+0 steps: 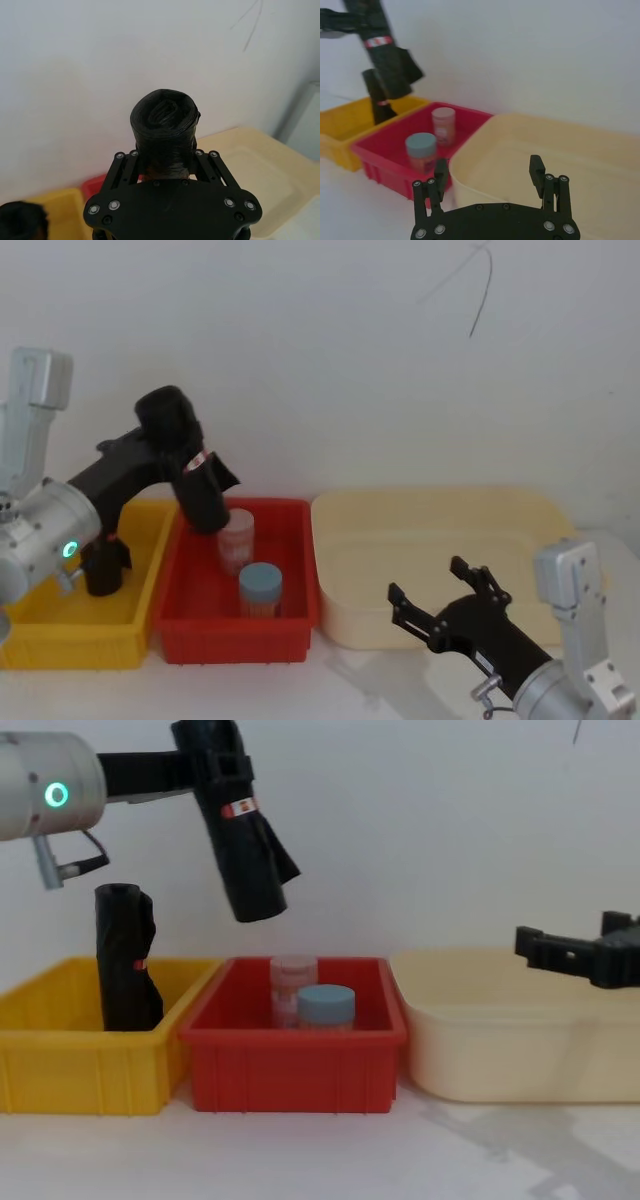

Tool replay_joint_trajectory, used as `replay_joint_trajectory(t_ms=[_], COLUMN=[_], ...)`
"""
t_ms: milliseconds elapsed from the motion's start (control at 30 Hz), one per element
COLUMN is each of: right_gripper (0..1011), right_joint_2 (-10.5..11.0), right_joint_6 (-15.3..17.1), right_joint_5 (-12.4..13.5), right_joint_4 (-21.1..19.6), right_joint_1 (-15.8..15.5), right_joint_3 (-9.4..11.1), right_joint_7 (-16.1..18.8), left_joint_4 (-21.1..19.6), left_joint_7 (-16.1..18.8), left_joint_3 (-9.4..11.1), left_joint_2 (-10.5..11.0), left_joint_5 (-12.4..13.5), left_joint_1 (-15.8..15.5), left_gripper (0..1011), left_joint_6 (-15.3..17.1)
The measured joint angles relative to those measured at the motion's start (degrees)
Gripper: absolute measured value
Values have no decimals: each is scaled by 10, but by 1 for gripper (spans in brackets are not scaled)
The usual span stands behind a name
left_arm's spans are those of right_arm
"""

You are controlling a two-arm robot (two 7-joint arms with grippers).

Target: Pick up the garbage bag with the one hand and transfer it to the other hand.

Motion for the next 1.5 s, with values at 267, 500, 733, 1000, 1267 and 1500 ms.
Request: replay_joint_trajectory(t_ms=[267, 500, 733, 1000, 1267, 1500], right_gripper=[1000, 1000, 1000, 1000, 1000, 1000], right_joint_2=[9, 11, 11, 8, 2, -1], right_joint_6=[38, 66, 79, 87, 80, 65], right_joint_5=[19, 30, 35, 36, 35, 29], right_joint_4=[-13, -20, -16, 2, 23, 43], right_joint_1=[28, 54, 77, 103, 122, 138], right_joint_3=[-12, -25, -37, -53, -64, -74], right_joint_7=[37, 58, 70, 79, 81, 85], left_joint_4=[31, 54, 78, 99, 114, 122], left_joint_7=[-29, -59, -99, -143, -174, -194], left_joint_3=[16, 35, 58, 81, 103, 118], left_joint_2=[-11, -14, -13, -12, -10, -7], left_joint_5=[-19, -30, -43, -55, -62, -62], left_joint_1=[-32, -61, -91, -119, -143, -156], left_gripper=[407, 407, 407, 407, 407, 407], left_joint_6=[18, 38, 65, 93, 113, 121])
